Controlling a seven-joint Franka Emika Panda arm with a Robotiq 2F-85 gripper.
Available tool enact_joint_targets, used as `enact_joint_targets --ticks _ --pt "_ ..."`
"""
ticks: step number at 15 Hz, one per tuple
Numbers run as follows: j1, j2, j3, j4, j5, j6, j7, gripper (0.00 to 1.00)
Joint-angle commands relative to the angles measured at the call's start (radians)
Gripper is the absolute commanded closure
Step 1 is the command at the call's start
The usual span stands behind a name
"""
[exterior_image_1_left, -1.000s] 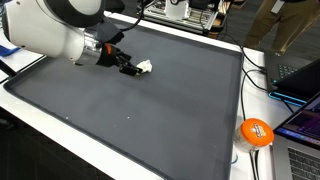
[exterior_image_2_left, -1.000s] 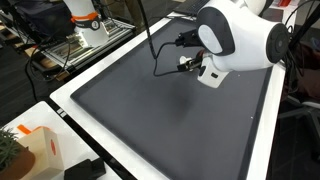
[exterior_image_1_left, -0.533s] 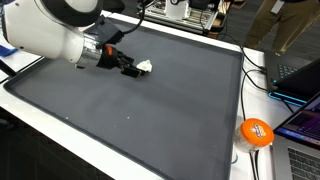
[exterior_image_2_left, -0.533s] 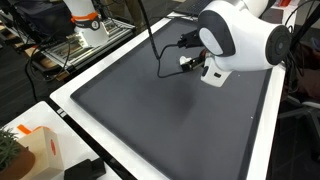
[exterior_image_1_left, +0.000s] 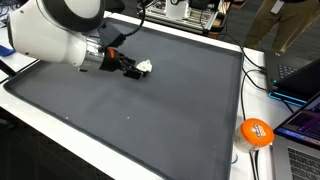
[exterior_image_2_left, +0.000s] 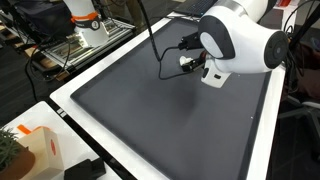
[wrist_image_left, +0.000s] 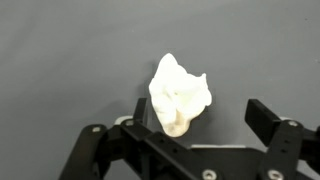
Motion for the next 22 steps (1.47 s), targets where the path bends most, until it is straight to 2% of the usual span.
enact_joint_targets --ticks 1,7,9,13,15,22 --pt "-0.01 0.038 0.009 0.053 0.01 -0.03 -0.002 0.0" --pt "0.03 -0.04 -0.024 -0.003 -0.05 0.037 -0.007 0.0" --pt "0.058 -0.105 -0.051 -0.074 -0.102 0.081 -0.004 0.0" --pt "0.115 -0.259 -0.094 -0.27 -0.172 0.302 0.02 0.0" --pt "0.131 -0.319 -0.096 -0.35 -0.191 0.365 0.051 0.0" --pt "0.156 -0.537 -0.091 -0.666 -0.208 0.361 0.094 0.0"
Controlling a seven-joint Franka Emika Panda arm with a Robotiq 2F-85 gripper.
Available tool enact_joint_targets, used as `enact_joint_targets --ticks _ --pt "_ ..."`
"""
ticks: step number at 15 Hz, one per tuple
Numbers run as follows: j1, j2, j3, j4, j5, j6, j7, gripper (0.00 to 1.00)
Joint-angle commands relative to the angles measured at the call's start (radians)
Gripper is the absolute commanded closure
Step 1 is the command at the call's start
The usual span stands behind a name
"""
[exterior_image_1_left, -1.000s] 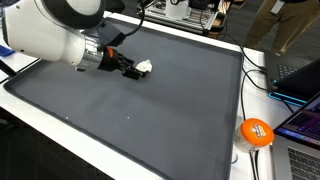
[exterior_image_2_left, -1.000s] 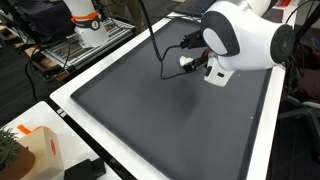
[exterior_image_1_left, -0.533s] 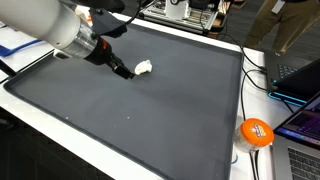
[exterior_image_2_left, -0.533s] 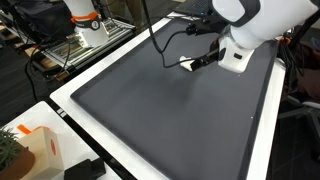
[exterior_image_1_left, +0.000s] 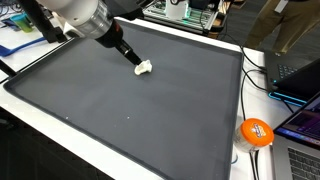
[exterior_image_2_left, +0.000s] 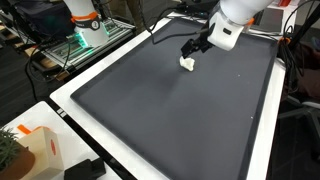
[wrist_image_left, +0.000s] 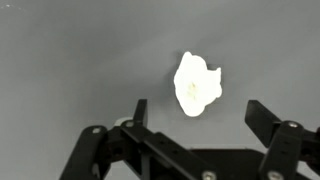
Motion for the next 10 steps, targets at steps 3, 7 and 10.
enact_joint_targets --ticks 3,7,10 --pt "0.002 -0.087 0.007 -0.129 -0.003 0.006 0.004 0.0" --pt "0.005 -0.141 0.005 -0.207 -0.006 0.022 0.01 0.0" --pt "-0.005 -0.204 0.007 -0.317 0.003 0.088 -0.031 0.0"
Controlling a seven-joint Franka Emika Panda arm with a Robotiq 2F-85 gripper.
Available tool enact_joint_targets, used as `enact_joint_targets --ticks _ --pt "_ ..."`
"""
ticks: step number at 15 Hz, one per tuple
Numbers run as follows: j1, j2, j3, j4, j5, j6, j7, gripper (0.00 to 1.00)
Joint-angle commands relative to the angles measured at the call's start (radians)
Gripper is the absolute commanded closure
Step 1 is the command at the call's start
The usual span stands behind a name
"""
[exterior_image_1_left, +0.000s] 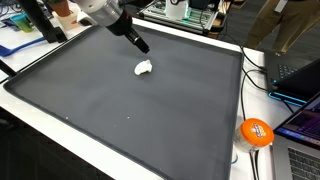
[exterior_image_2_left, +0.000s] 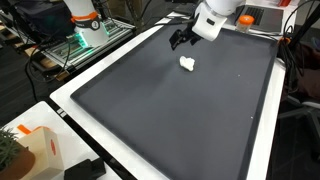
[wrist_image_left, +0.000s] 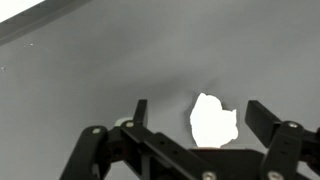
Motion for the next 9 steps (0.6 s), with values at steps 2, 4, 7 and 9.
enact_joint_targets --ticks 2,4,7,9 --pt "-0.023 -0.124 0.012 -0.216 0.019 0.155 -0.079 0.0" --pt "-0.036 -0.171 0.019 -0.298 0.056 0.225 -0.105 0.0" --pt "-0.037 -0.258 0.029 -0.435 0.121 0.365 -0.114 0.0" --pt "-0.017 -0.319 0.04 -0.521 0.134 0.473 -0.099 0.0"
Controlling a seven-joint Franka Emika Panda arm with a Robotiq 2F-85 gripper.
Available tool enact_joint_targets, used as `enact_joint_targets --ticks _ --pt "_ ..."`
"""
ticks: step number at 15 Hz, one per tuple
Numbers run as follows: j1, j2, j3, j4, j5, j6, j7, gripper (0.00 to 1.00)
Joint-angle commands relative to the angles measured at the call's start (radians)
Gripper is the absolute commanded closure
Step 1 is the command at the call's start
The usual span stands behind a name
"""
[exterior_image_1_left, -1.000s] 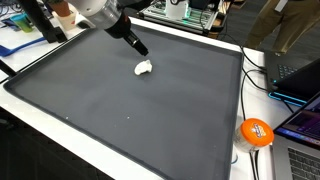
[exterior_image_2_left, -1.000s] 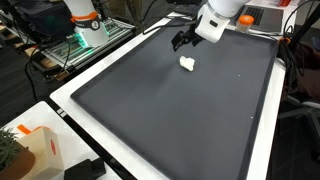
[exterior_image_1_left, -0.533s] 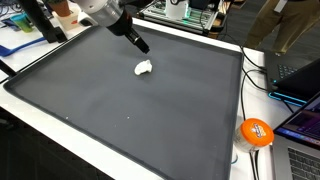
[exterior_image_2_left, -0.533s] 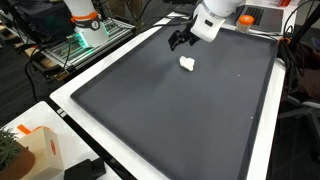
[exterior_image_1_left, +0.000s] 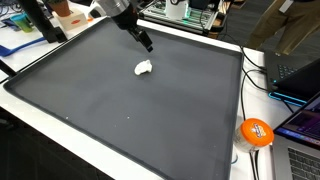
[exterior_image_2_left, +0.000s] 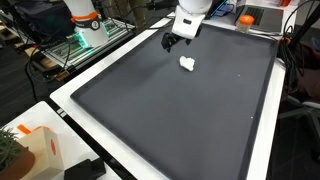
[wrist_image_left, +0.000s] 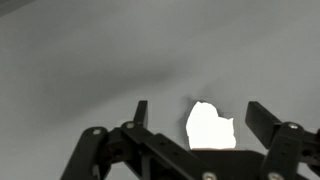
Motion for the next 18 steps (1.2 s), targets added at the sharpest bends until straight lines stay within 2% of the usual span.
enact_joint_targets --ticks 1,3,5,6,10,12,15,18 --pt "0.02 -0.15 0.031 -0.211 0.019 0.189 0.01 0.0" --pt "0.048 -0.193 0.041 -0.279 -0.043 0.243 0.048 0.0" --pt "0.06 -0.227 0.056 -0.318 -0.052 0.246 0.102 0.0" --pt "0.039 -0.162 0.058 -0.238 -0.033 0.212 0.061 0.0" --pt "0.051 -0.205 0.067 -0.285 -0.041 0.222 0.087 0.0" --pt "0.046 -0.234 0.066 -0.32 -0.024 0.311 0.068 0.0" --pt "0.049 -0.257 0.062 -0.358 -0.056 0.445 0.07 0.0" --pt "0.048 -0.258 0.059 -0.375 -0.08 0.525 0.082 0.0"
